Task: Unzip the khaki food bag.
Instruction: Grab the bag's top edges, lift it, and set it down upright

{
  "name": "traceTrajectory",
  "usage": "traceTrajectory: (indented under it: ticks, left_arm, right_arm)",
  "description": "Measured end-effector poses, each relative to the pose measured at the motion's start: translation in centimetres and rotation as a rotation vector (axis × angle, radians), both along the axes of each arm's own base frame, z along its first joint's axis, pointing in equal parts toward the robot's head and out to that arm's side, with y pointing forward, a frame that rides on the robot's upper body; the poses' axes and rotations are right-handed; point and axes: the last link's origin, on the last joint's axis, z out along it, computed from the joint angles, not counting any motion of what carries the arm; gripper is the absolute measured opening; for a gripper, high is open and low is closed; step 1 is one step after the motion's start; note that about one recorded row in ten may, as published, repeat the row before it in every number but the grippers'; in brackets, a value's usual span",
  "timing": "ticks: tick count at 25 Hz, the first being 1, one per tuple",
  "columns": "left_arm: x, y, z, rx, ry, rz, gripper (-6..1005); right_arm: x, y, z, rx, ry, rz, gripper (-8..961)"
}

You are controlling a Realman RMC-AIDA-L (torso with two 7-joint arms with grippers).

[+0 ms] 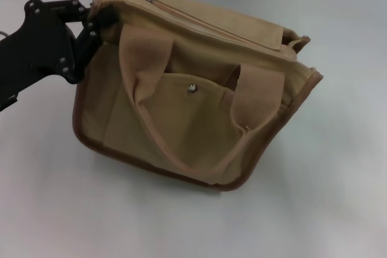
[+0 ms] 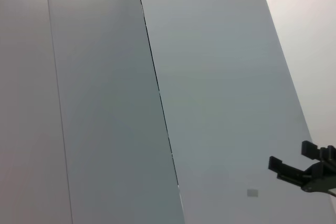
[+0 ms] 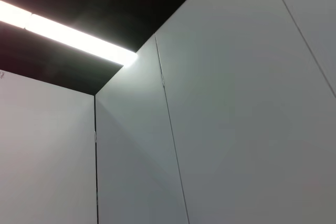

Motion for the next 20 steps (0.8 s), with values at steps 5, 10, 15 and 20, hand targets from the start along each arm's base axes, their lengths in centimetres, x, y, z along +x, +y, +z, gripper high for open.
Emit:
traceTrajectory:
  ticks: [5, 10, 15, 20]
  left_arm:
    - [0.3, 0.1, 0.4, -0.002, 0.001, -0.016, 49]
    - [1.4, 0.5, 1.2, -0.003, 0.001, -0.072, 50]
    - [2.9, 1.1, 1.6, -0.013, 0.013, -0.138, 50]
    - [3.9, 1.2, 0.9, -0.046, 0.062, -0.203, 50]
  right_arm:
    - [-0.4, 0.6, -0.8, -0.01, -0.021, -0.002, 836]
    - [-0.6, 0.7, -1.1, -0.015, -0.041, 0.011, 836]
    - [-0.9, 1.3, -1.1, -0.015, -0.048, 0.013, 836]
    - [-2.0, 2.7, -2.3, -0.08, -0.101, 0.026, 836]
